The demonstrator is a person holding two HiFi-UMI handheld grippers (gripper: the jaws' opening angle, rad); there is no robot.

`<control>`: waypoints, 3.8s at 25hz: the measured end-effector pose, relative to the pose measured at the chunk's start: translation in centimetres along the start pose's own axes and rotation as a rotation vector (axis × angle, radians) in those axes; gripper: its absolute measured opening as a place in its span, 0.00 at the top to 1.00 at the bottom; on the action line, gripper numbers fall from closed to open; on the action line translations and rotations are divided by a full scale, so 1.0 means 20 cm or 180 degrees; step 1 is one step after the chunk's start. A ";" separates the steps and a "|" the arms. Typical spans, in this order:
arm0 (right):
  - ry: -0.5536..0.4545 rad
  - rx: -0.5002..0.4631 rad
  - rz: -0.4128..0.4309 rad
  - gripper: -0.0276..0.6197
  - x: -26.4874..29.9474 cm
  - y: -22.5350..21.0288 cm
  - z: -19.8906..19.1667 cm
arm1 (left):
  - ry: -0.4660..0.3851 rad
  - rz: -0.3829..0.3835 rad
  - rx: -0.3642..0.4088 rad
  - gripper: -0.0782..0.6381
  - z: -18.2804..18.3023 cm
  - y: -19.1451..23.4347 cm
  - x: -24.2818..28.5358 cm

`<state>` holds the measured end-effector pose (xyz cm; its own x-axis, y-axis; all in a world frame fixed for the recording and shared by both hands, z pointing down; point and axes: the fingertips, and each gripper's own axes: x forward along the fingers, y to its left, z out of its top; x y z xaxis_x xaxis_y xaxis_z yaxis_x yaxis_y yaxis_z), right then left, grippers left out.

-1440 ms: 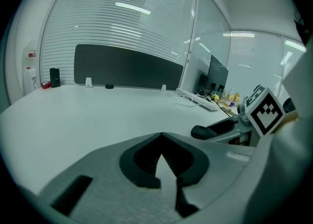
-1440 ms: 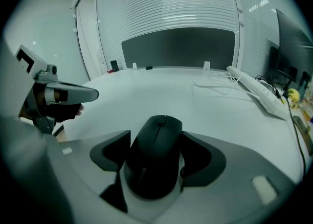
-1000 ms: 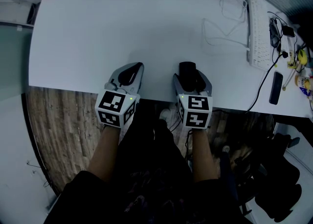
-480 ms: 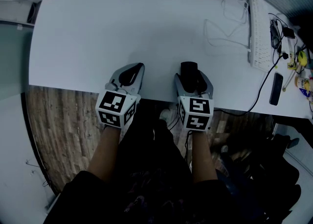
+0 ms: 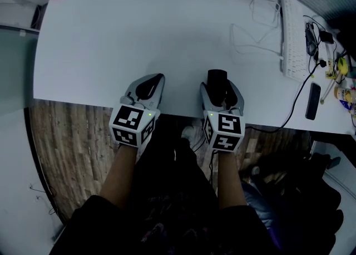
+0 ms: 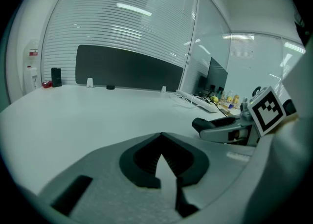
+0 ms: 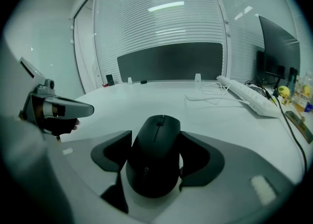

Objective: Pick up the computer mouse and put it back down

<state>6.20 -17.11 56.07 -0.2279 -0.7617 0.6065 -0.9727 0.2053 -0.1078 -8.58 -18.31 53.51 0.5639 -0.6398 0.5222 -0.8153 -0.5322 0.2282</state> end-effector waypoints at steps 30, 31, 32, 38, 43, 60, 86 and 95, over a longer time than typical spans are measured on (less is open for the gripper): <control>-0.0795 0.0014 0.0022 0.46 -0.42 -0.01 0.43 | -0.0547 0.0036 0.0199 0.89 0.37 -0.21 -0.23; -0.0825 0.0009 0.0025 0.46 -0.45 -0.01 0.45 | -0.0573 0.0041 0.0204 0.89 0.39 -0.22 -0.24; -0.0854 0.0004 0.0028 0.46 -0.47 -0.01 0.47 | -0.0598 0.0046 0.0210 0.89 0.41 -0.23 -0.25; -0.1021 -0.0020 0.0036 0.46 -0.59 -0.03 0.55 | -0.0750 0.0060 0.0243 0.89 0.49 -0.31 -0.33; -0.1147 -0.0039 0.0028 0.46 -0.68 -0.04 0.61 | -0.0853 0.0079 0.0261 0.89 0.54 -0.36 -0.39; -0.1498 -0.0122 -0.0015 0.46 -0.97 -0.12 0.73 | -0.1209 0.0098 0.0457 0.89 0.73 -0.56 -0.56; -0.1786 -0.0246 -0.0040 0.46 -1.22 -0.11 0.84 | -0.1495 0.0131 0.0609 0.89 0.86 -0.68 -0.76; -0.1847 -0.0263 -0.0069 0.46 -1.24 -0.14 0.89 | -0.1509 0.0127 0.0607 0.89 0.87 -0.68 -0.76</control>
<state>13.83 -9.63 27.33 -0.2167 -0.9734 0.0747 -0.9762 0.2154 -0.0241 -3.78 -11.07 28.20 0.5667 -0.8193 0.0871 -0.8237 -0.5657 0.0385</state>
